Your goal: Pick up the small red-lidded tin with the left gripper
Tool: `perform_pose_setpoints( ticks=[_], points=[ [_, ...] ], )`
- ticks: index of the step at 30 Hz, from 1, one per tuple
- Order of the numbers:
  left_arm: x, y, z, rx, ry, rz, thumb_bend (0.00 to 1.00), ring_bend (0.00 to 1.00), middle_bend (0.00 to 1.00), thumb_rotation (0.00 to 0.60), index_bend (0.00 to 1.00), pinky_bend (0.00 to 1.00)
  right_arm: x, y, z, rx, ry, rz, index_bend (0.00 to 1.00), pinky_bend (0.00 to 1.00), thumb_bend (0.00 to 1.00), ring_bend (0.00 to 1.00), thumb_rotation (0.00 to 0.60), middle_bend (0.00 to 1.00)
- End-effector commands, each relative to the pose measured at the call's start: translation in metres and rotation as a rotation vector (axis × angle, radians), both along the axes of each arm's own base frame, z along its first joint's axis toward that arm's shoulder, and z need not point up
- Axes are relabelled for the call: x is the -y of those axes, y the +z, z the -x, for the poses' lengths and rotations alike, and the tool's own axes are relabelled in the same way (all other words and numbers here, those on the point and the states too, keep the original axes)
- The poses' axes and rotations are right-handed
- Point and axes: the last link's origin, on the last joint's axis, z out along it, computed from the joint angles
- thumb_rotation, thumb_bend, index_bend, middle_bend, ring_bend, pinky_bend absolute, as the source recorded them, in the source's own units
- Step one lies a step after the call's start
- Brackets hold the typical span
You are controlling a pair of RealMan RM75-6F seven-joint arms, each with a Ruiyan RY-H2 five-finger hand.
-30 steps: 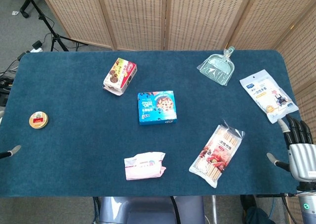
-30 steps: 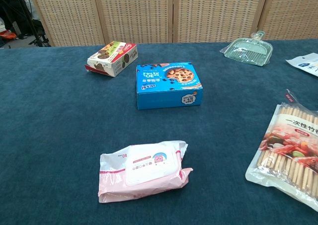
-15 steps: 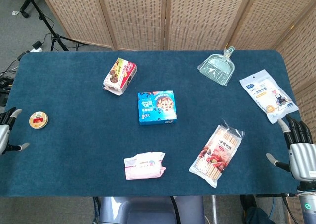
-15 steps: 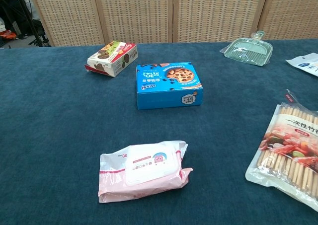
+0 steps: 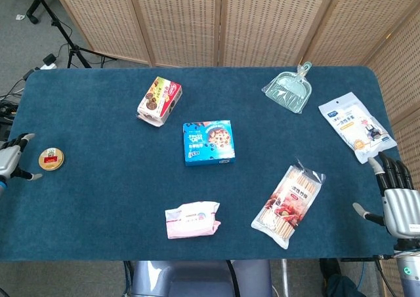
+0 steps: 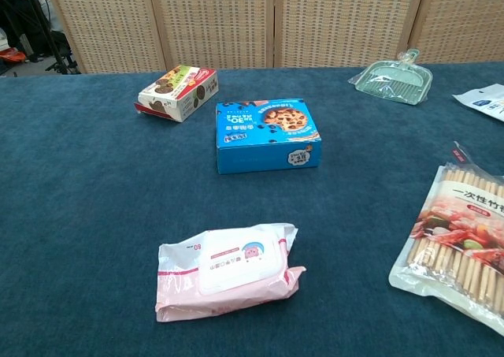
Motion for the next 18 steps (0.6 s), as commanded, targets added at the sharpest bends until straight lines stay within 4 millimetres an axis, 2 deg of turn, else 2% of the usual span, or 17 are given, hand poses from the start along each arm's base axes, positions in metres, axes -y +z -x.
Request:
perform_pose_setpoints(
  ticks=[1, 5, 7, 8, 11, 16, 18],
  points=[
    [-0.008, -0.009, -0.003, 0.008, -0.008, 0.021, 0.00, 0.00, 0.00, 0.600, 0.00, 0.00, 0.000, -0.001, 0.000, -0.001, 0.001, -0.005, 0.00, 0.00, 0.00, 0.00, 0.600, 0.00],
    [-0.015, -0.014, -0.007, 0.014, -0.016, 0.049, 0.00, 0.00, 0.00, 0.600, 0.00, 0.01, 0.000, -0.002, -0.002, 0.003, 0.008, -0.011, 0.00, 0.00, 0.00, 0.00, 0.600, 0.00],
    [-0.018, -0.017, -0.009, 0.005, -0.019, 0.064, 0.00, 0.00, 0.00, 0.600, 0.00, 0.05, 0.000, -0.002, -0.001, 0.001, 0.007, -0.011, 0.00, 0.00, 0.00, 0.00, 0.600, 0.00],
    [-0.020, -0.018, -0.010, 0.004, -0.019, 0.068, 0.00, 0.00, 0.00, 0.600, 0.01, 0.11, 0.000, -0.003, -0.001, 0.002, 0.006, -0.012, 0.00, 0.00, 0.00, 0.00, 0.600, 0.00],
    [-0.024, -0.022, -0.013, 0.001, -0.030, 0.072, 0.00, 0.08, 0.07, 0.600, 0.13, 0.26, 0.000, -0.003, 0.000, 0.003, 0.000, -0.013, 0.00, 0.00, 0.00, 0.00, 0.600, 0.00],
    [-0.027, -0.030, -0.017, -0.023, -0.058, 0.096, 0.01, 0.25, 0.29, 0.600, 0.37, 0.42, 0.001, -0.003, 0.000, 0.004, -0.005, -0.016, 0.00, 0.00, 0.00, 0.00, 0.600, 0.00],
    [-0.029, -0.032, -0.022, -0.033, -0.086, 0.092, 0.04, 0.32, 0.37, 0.600, 0.47, 0.49, 0.001, -0.003, 0.001, 0.008, -0.007, -0.015, 0.00, 0.00, 0.00, 0.00, 0.600, 0.00]
  ],
)
